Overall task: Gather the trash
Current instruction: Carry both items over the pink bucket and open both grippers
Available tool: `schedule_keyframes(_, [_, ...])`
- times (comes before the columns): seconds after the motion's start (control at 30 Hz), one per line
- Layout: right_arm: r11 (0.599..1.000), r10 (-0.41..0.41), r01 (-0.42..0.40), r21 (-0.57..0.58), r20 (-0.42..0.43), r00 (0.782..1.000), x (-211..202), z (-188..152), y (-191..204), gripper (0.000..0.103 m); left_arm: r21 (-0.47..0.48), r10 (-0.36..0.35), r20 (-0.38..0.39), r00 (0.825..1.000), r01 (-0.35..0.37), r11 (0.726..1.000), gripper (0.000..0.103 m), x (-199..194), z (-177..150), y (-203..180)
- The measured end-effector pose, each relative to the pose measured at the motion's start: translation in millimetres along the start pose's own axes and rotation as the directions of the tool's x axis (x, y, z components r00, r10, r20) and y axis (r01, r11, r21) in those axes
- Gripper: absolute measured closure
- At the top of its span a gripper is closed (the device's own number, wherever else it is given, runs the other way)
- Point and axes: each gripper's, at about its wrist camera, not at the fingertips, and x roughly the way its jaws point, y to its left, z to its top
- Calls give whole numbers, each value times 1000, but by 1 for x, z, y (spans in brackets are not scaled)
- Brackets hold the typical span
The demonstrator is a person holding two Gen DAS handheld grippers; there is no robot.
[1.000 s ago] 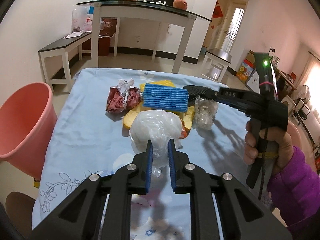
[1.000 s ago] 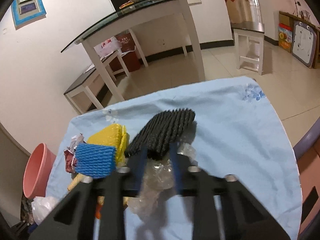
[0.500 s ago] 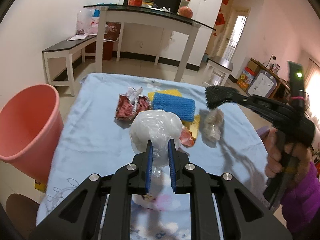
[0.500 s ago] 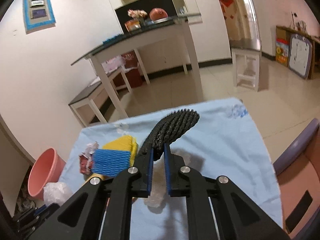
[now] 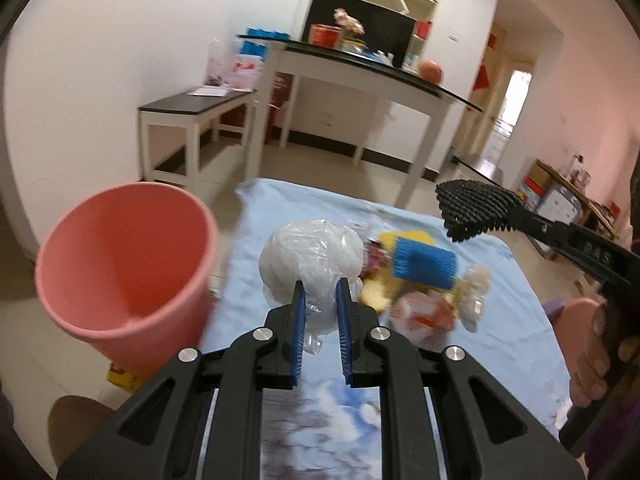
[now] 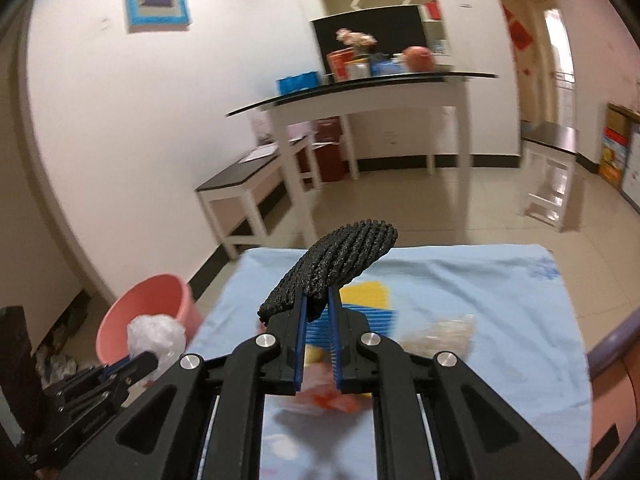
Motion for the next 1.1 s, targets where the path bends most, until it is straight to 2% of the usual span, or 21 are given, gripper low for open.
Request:
schedule_keyframes(0.3, [982, 124, -129, -139, -40, 991, 29, 6, 96, 93, -106, 121, 63, 991, -114, 988, 88, -28, 5, 67])
schedule_keyframes(0.6, [940, 179, -210, -268, -134, 975, 71, -13, 184, 93, -180, 217, 53, 975, -205, 962, 88, -35, 7, 127])
schedule_keyframes(0.83, [922, 164, -227, -315, -212, 963, 104, -38, 220, 93, -177, 244, -5, 970, -241, 954, 88, -23, 3, 151])
schedule_keyframes(1.1, [910, 145, -235, -341, -268, 952, 125, -53, 235, 92, -182, 254, -53, 966, -260, 948, 88, -8, -3, 164])
